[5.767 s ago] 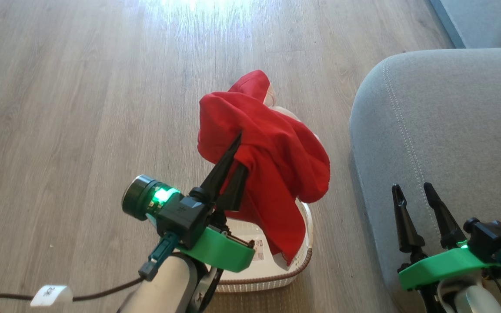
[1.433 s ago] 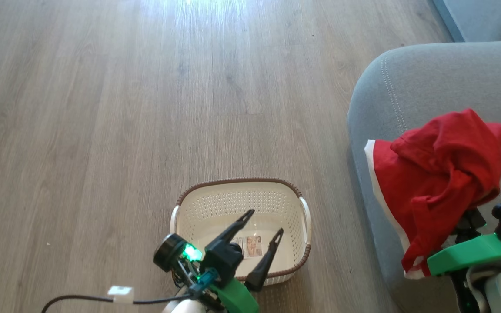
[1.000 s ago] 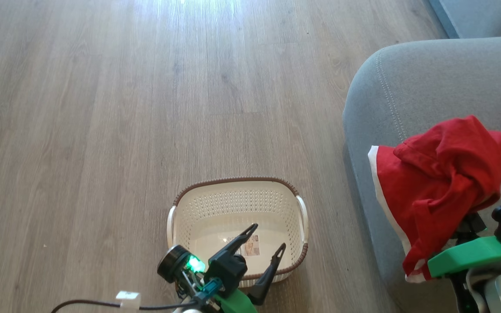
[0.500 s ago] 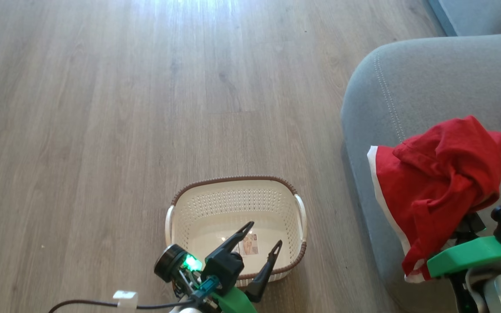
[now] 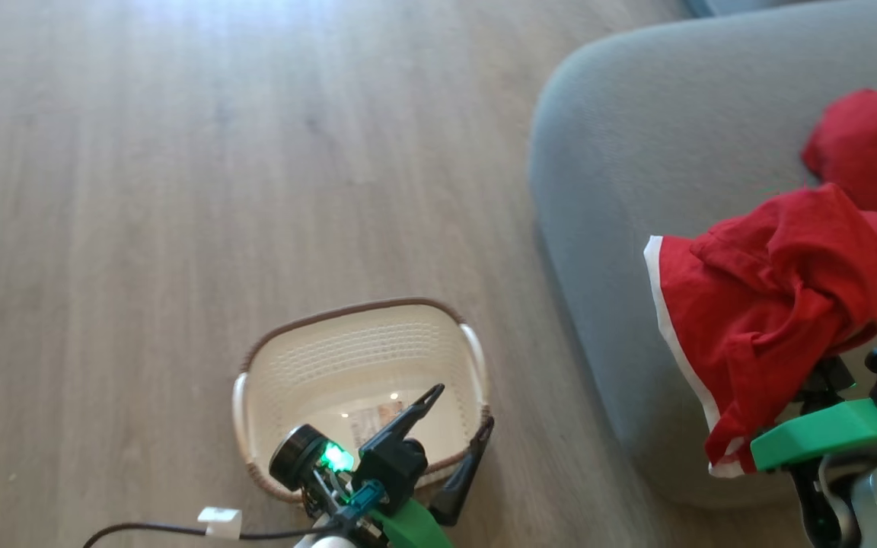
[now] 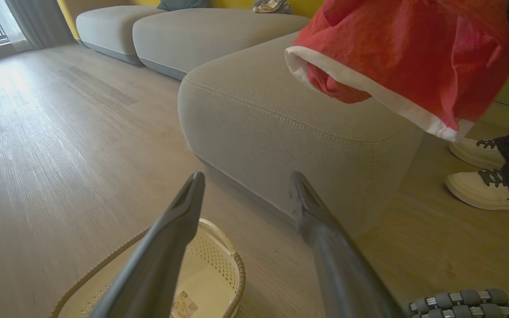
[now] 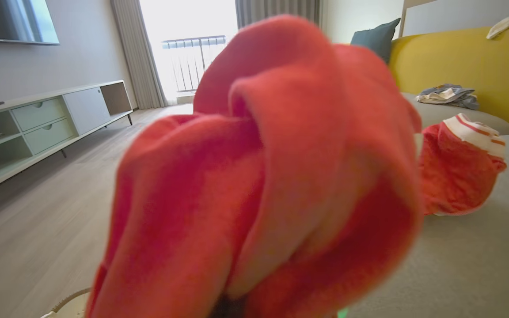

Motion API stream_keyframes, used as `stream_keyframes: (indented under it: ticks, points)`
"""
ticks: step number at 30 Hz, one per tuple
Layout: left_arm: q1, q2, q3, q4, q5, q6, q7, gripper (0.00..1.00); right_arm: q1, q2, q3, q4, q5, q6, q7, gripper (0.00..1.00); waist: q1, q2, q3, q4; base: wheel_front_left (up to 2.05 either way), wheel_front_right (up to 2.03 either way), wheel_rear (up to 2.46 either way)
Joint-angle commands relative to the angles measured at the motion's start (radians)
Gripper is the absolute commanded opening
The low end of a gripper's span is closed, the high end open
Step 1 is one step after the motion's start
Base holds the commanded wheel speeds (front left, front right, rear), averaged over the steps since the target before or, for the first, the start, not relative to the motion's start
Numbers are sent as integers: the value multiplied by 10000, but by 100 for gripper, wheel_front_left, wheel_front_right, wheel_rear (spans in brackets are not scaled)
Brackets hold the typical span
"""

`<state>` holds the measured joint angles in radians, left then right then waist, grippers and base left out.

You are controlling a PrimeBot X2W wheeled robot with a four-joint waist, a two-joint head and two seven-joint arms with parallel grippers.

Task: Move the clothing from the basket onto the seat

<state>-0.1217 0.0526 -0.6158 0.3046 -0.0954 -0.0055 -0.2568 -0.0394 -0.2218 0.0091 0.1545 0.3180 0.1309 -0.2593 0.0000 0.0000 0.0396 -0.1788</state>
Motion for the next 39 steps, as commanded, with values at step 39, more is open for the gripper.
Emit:
stream_keyframes:
  ticks: [39]
  points:
    - [-2048,-24,-1000,368,-255,-392,-49,100,-369,438,-1583,-1159,62,-2,-25,0,0,0,1302,-3477,0,0,0]
